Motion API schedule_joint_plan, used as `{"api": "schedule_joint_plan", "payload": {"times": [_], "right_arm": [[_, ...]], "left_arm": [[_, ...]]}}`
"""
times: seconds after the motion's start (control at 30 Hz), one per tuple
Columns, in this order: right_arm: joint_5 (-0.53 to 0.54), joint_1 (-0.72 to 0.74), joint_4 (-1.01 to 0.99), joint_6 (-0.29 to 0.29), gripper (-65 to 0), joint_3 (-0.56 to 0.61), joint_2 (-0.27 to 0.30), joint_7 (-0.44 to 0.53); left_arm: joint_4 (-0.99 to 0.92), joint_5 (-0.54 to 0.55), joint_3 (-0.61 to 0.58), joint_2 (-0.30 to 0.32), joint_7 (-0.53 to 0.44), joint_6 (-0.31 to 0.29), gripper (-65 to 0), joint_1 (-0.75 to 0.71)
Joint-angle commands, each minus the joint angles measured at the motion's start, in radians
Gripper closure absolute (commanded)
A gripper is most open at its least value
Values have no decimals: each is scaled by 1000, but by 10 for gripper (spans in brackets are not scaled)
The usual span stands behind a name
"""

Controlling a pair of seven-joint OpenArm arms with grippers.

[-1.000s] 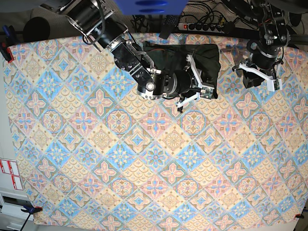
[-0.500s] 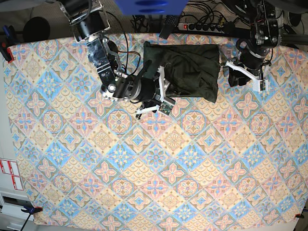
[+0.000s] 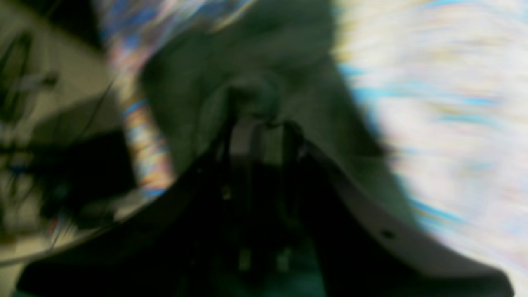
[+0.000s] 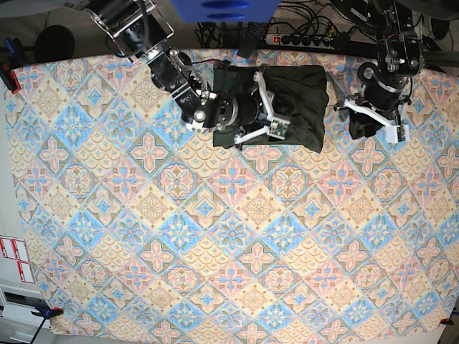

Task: Fold the T-shirt properly
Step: 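Press and tuck the folded bundle edges with both grippers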

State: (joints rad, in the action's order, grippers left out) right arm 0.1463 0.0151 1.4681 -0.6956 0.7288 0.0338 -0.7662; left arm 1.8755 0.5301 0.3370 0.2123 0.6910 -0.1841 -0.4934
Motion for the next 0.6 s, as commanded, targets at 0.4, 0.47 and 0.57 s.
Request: {"api": "schedule_joint_plan", "payload": {"times": [0.4,0.47,0.57], "right_arm": [[14,108,32,-3,-113,190,-4,20],[14,104,70,-3,-113,143,-1,21],[14,101,145,-3,-113,27,1,23]], "left_arm": [[19,3,50,-50,-4,-5,-169,26],[28,3,6,-43,-4,-7,-169,20],[57,0,-43,-29,-4,-8,-169,2]]}}
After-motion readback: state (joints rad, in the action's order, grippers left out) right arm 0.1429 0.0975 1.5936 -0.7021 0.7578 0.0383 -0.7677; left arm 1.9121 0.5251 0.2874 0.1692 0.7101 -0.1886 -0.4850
